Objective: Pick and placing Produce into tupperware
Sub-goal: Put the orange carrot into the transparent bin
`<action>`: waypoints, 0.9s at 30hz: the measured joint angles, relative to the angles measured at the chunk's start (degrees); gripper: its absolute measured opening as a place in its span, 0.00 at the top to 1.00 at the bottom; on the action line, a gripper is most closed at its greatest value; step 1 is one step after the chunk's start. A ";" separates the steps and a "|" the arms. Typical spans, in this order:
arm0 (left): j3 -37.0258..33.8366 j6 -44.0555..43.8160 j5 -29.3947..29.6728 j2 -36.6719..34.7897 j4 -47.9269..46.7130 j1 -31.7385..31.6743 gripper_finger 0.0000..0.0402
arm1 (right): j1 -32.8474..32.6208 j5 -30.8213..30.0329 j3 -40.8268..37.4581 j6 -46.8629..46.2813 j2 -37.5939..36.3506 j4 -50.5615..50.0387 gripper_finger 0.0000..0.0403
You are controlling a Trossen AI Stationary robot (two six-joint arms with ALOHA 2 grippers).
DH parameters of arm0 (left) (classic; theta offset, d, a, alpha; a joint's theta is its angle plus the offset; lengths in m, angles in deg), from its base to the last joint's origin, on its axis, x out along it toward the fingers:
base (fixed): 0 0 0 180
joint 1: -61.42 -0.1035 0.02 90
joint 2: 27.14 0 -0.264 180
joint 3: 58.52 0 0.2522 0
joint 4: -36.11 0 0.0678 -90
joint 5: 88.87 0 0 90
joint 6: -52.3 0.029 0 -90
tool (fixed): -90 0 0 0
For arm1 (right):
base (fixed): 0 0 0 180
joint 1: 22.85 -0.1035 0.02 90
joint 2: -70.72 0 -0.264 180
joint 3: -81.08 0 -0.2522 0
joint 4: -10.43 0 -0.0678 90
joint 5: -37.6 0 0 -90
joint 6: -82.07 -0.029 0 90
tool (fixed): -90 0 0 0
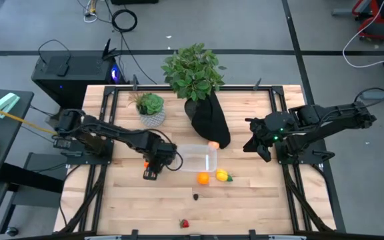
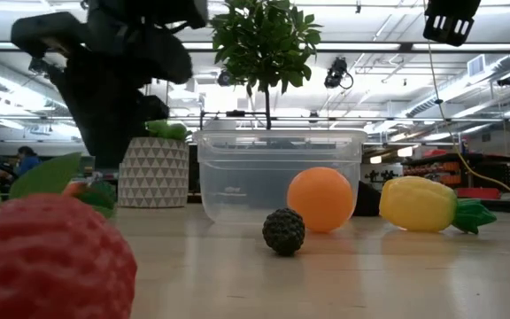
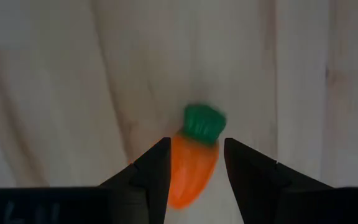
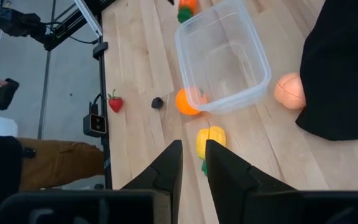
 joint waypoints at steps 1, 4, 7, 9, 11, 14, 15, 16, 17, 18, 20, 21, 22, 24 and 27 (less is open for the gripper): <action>-1.05 -0.08 0.06 -1.18 -0.09 -0.05 0.61 | 0.00 -0.02 0.00 0.02 0.00 0.02 0.81; -4.15 -0.51 0.16 -4.12 0.63 -0.13 0.60 | 0.00 -0.01 0.00 0.04 0.00 0.04 0.81; -6.98 -1.51 0.15 -6.22 2.50 -0.05 0.58 | 0.00 -0.02 0.00 0.04 0.00 0.07 0.81; -8.17 -1.50 0.16 -6.89 4.59 0.25 0.57 | 0.00 -0.02 0.00 0.02 0.00 0.07 0.81; -8.60 -1.11 0.16 -7.27 5.94 0.60 0.54 | 0.00 -0.01 0.00 -0.09 0.00 0.07 0.81; -8.58 1.85 0.18 -7.32 7.65 1.24 0.50 | 0.00 0.00 0.00 -0.48 0.00 0.07 0.81; -8.58 3.15 0.20 -7.32 7.74 1.60 0.48 | 0.00 -0.02 0.00 -0.86 0.00 0.07 0.81; -8.58 4.40 0.19 -7.32 7.97 2.04 0.46 | 0.00 0.00 0.00 -1.17 0.00 0.09 0.81; -8.58 5.55 0.19 -7.32 8.13 2.49 0.44 | 0.00 -0.02 0.00 -1.39 0.00 0.09 0.81; -8.58 6.71 0.20 -7.32 7.97 2.90 0.43 | -0.01 -0.02 0.00 -1.54 0.00 0.09 0.81; -8.58 8.54 0.09 -7.32 7.72 3.59 0.39 | -0.01 -0.02 0.00 -1.66 0.00 0.11 0.81; -8.58 9.07 0.07 -7.32 7.76 3.91 0.37 | 0.00 -0.02 0.00 -1.66 0.02 0.09 0.81; -8.58 9.61 0.13 -7.32 7.77 4.24 0.35 | 0.00 -0.02 0.00 -1.66 0.00 0.11 0.81; -8.58 10.84 0.20 -7.30 7.79 4.73 0.32 | 0.00 -0.33 0.00 -1.69 0.00 0.13 0.81; -9.89 10.55 0.09 -7.23 9.01 5.10 0.28 | 0.00 -0.66 0.00 -1.72 0.00 0.15 0.81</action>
